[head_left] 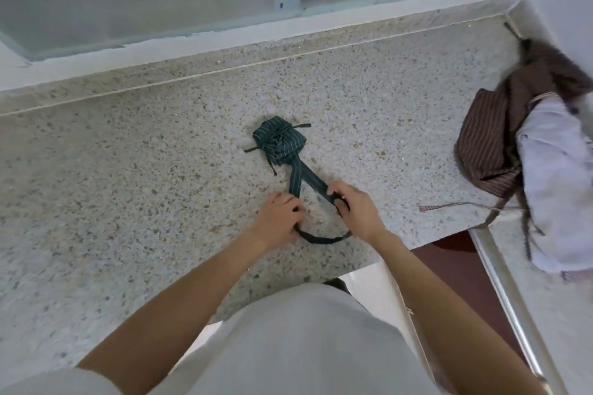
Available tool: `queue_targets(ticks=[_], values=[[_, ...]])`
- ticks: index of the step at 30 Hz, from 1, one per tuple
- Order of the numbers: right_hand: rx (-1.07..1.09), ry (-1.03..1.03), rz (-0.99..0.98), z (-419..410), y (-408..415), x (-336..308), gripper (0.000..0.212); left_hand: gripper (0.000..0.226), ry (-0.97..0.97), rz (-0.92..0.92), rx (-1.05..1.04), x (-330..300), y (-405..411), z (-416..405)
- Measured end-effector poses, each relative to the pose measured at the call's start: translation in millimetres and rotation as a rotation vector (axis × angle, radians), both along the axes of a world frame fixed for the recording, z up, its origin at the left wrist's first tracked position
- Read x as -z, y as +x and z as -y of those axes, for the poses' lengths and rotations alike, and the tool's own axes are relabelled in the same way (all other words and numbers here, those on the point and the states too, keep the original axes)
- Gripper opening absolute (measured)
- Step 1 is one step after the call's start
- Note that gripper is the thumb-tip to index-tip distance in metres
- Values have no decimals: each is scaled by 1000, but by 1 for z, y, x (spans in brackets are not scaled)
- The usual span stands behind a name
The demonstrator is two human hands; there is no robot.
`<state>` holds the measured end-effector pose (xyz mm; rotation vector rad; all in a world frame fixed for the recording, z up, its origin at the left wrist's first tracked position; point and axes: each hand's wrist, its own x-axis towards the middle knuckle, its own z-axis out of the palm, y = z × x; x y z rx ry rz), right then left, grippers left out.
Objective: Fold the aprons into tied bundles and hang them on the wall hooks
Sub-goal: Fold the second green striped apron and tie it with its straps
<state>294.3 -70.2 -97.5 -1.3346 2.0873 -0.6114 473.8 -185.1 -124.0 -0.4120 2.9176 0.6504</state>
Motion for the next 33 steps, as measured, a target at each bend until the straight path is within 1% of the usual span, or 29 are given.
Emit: queue_targets(ticks=[2, 5, 6, 7, 9, 11, 13, 15, 17, 18, 19, 20, 21, 22, 23, 25, 28, 31, 33], values=[[-27, -16, -56, -10, -12, -11, 30, 14, -12, -34, 59, -7, 1, 5], [-64, 110, -34, -24, -31, -40, 30, 14, 65, -80, 100, -29, -2, 13], [-66, 152, -10, -34, -37, -53, 29, 16, 128, -77, 115, -42, -9, 12], [-64, 195, 28, -42, -43, -64, 29, 18, 232, -71, 102, -55, -16, 10], [-22, 210, 133, -61, -55, -82, 34, 24, 500, -55, -15, -86, -35, 4], [55, 128, 230, -82, -66, -100, 36, 26, 670, -70, -138, -117, -57, -6], [163, -4, 350, -115, -76, -121, 35, 25, 735, -121, -178, -146, -86, -29], [234, -160, 461, -140, -84, -137, 36, 20, 783, -151, -172, -165, -111, -47], [288, -291, 487, -176, -94, -155, 43, 10, 832, -131, -66, -183, -141, -80], [301, -340, 496, -186, -97, -160, 46, 9, 836, -107, 12, -190, -151, -91], [316, -385, 488, -198, -102, -166, 44, 19, 808, -79, 97, -198, -165, -105], [329, -422, 469, -209, -107, -172, 38, 28, 764, -60, 172, -203, -179, -117], [342, -444, 445, -219, -113, -179, 30, 32, 711, -60, 221, -209, -192, -130], [356, -466, 429, -233, -119, -187, 23, 32, 669, -78, 249, -214, -207, -145], [382, -494, 410, -251, -128, -199, 20, 29, 649, -106, 269, -222, -224, -166], [445, -550, 351, -280, -143, -220, 20, 22, 658, -189, 247, -237, -252, -198], [546, -625, 208, -326, -168, -258, 16, 13, 718, -333, 252, -265, -294, -249], [638, -660, 121, -374, -198, -298, 17, 26, 653, -523, 372, -299, -347, -297], [669, -626, 77, -396, -217, -320, 22, 29, 566, -648, 421, -318, -380, -318]])
